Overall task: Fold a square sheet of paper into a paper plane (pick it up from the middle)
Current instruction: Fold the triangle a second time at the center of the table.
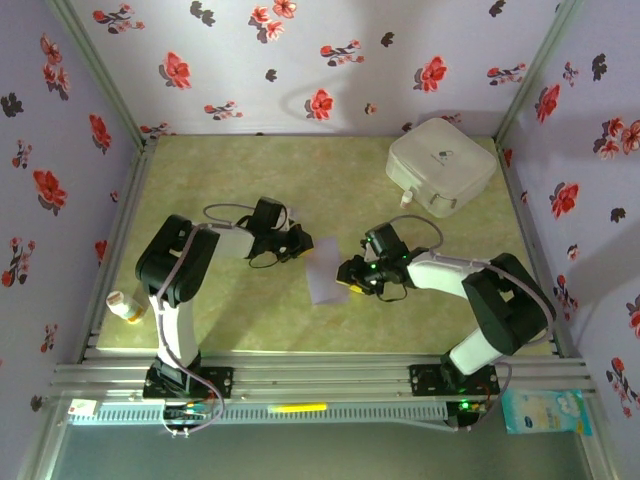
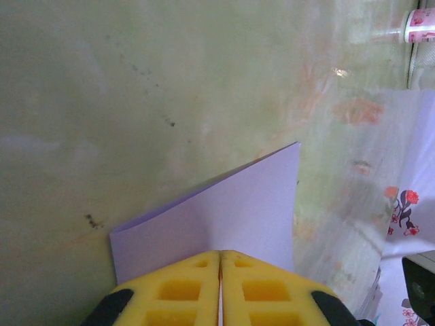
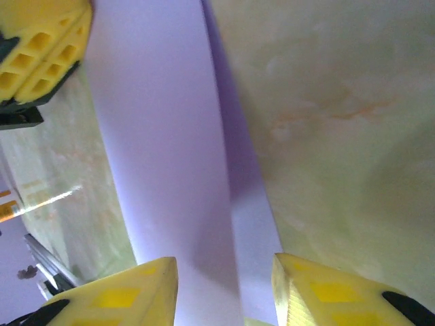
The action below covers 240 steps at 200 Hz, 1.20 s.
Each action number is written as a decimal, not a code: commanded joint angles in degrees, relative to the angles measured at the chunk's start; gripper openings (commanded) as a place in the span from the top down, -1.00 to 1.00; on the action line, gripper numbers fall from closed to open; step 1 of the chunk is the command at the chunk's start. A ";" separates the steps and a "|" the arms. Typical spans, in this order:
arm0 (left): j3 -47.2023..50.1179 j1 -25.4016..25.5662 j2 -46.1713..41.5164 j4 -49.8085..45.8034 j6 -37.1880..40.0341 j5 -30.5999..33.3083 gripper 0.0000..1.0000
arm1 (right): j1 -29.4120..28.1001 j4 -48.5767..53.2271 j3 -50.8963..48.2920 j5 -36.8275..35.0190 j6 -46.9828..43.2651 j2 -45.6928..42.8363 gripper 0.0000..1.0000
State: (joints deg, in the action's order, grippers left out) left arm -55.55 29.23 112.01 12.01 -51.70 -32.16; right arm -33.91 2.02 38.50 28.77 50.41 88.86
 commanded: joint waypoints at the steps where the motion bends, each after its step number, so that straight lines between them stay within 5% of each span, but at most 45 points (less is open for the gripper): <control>1: 0.61 -0.75 0.46 -4.25 2.64 0.91 0.81 | -0.28 -2.71 0.14 1.46 1.68 1.13 0.18; 136: -6.50 -0.92 3.94 -2.02 5.91 -2.92 0.79 | 3.15 -16.69 -1.76 5.33 7.76 4.81 0.22; 240: -3.03 -0.93 -8.10 -1.68 6.53 -5.29 0.36 | 3.41 -20.77 -1.92 5.85 9.62 6.81 0.48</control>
State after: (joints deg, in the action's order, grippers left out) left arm -60.60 28.84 110.96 10.24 -47.22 -35.11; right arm -30.85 -16.73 37.32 33.91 59.00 95.39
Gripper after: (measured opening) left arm 0.299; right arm 0.273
